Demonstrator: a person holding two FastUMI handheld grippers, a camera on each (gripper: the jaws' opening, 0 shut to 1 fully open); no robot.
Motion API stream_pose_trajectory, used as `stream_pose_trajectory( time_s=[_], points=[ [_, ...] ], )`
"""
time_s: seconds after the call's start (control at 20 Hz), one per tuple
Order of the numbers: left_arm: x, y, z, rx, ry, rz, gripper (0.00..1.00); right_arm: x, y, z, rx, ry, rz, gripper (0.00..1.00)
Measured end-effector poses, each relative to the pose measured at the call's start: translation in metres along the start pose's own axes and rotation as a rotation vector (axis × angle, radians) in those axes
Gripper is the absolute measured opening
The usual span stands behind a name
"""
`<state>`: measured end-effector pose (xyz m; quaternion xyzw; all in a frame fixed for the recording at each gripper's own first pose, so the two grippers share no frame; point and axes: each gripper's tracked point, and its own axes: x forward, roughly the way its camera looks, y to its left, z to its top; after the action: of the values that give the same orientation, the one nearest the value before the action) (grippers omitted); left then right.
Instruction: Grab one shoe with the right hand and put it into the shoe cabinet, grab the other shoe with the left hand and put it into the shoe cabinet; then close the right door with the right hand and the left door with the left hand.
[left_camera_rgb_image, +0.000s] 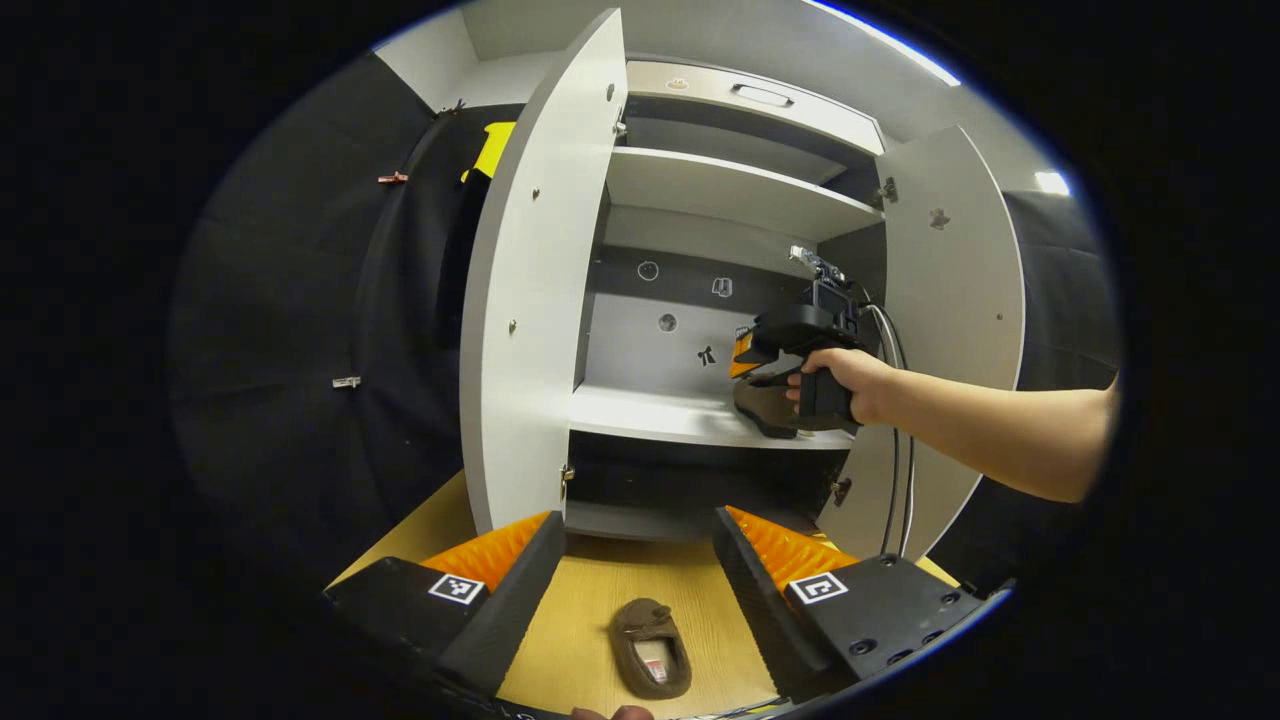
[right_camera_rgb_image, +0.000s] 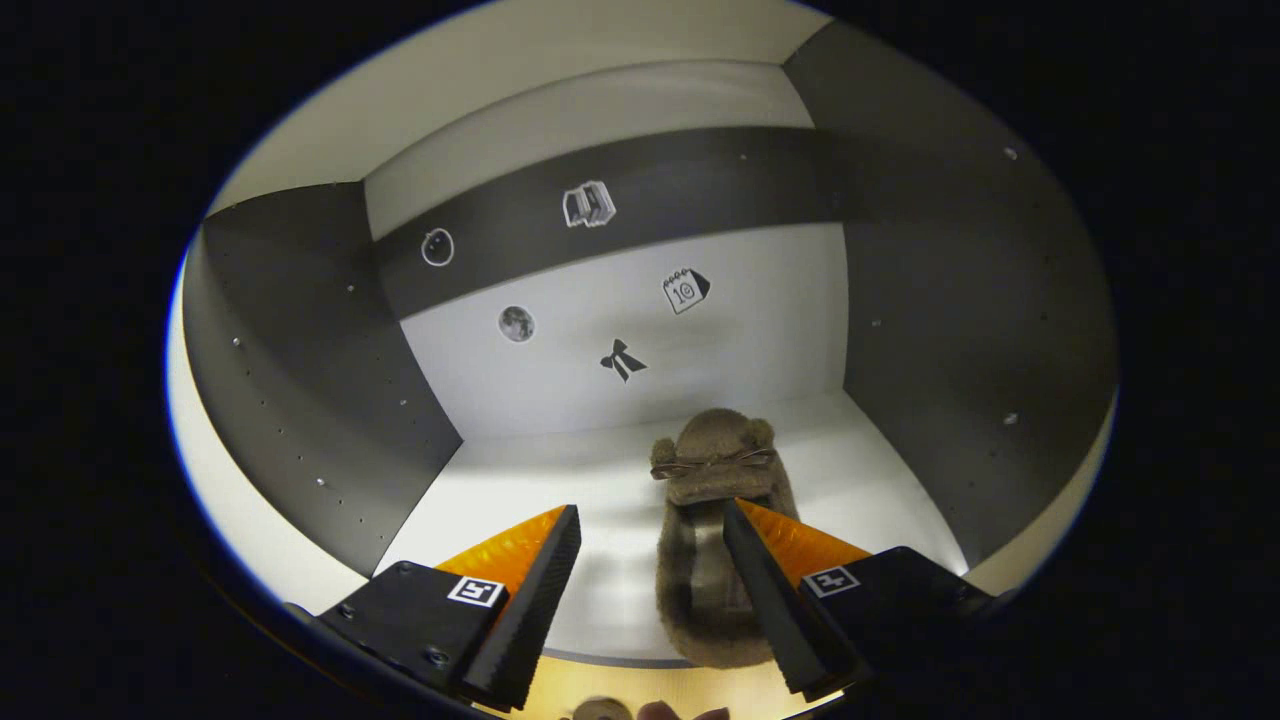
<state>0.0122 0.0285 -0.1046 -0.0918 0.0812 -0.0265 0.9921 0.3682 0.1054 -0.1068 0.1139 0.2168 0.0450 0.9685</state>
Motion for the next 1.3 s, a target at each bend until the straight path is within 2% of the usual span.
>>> stream_pose_trajectory(
  time_s=[0.1, 0.5, 0.7, 0.95, 1.1, 1.2, 1.3],
  points=[
    [-0.003, 0.001, -0.003, 0.012, 0.000, 0.004, 0.95, -0.021, 0.001, 0.008, 0.000, -0.050, 0.005, 0.97],
    [0.010, -0.010, -0.048, 0.019, 0.083, -0.025, 0.95, -0.133, 0.000, 0.027, -0.090, -0.265, 0.004, 0.98],
    [0.026, -0.010, -0.100, 0.041, 0.160, -0.029, 0.95, -0.197, -0.004, 0.029, -0.070, -0.307, 0.030, 0.98],
    [0.049, -0.012, -0.188, 0.100, 0.298, -0.044, 0.95, -0.274, -0.015, 0.038, -0.083, -0.368, 0.035, 1.00],
    [0.067, -0.003, -0.228, 0.172, 0.343, -0.035, 0.95, -0.308, -0.023, 0.037, -0.079, -0.396, 0.033, 0.98],
    [0.078, 0.001, -0.252, 0.179, 0.375, -0.048, 0.94, -0.326, -0.028, 0.035, -0.083, -0.404, 0.032, 0.98],
    [0.090, 0.003, -0.275, 0.181, 0.412, -0.049, 0.89, -0.340, -0.034, 0.032, -0.083, -0.403, 0.029, 0.98]
  ],
)
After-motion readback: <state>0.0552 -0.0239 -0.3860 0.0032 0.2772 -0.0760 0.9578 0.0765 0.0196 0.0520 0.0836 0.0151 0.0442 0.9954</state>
